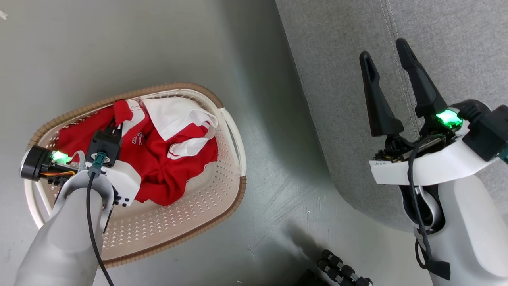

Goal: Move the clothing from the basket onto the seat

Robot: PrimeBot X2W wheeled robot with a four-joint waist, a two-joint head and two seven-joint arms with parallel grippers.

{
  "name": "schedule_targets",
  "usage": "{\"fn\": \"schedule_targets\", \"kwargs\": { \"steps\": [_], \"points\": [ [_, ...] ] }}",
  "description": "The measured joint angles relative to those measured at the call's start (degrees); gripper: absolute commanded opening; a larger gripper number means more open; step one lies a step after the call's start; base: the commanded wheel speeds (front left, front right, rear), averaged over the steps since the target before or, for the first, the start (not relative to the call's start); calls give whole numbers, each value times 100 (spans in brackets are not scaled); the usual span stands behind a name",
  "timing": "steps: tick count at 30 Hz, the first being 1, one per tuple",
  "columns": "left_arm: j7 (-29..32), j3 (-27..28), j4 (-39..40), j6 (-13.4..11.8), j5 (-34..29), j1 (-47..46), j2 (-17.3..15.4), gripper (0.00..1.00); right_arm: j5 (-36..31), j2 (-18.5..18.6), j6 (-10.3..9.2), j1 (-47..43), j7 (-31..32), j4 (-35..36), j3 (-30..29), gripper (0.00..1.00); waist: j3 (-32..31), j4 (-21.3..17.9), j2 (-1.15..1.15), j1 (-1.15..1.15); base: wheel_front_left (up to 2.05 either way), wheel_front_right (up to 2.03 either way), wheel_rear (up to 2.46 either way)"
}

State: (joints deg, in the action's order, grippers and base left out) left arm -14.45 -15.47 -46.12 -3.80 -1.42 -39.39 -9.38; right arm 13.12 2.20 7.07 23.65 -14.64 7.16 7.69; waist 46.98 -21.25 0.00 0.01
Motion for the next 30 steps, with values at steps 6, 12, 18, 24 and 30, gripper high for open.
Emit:
{"fn": "schedule_targets", "kwargs": {
  "steps": [6,12,18,24,30],
  "points": [
    [0,11,503,0,103,183,-11,0,0,2,0,40,0,-49,9,100,-97,122,0,0,0,0,0],
    [-1,-23,1218,25,102,451,-69,0,-12,5,0,83,-1,-144,15,100,-235,275,0,0,0,0,0],
    [-1,68,2045,-12,183,793,-144,0,-12,13,0,165,-1,-237,26,100,-424,460,0,0,0,0,0],
    [-1,170,2719,-59,241,1004,-157,0,-132,23,0,281,-1,-358,35,100,-621,625,0,0,0,0,0],
    [-1,211,3490,-60,280,1081,-170,0,-266,31,0,369,-1,-439,48,100,-905,824,0,0,0,0,0]
  ]
}}
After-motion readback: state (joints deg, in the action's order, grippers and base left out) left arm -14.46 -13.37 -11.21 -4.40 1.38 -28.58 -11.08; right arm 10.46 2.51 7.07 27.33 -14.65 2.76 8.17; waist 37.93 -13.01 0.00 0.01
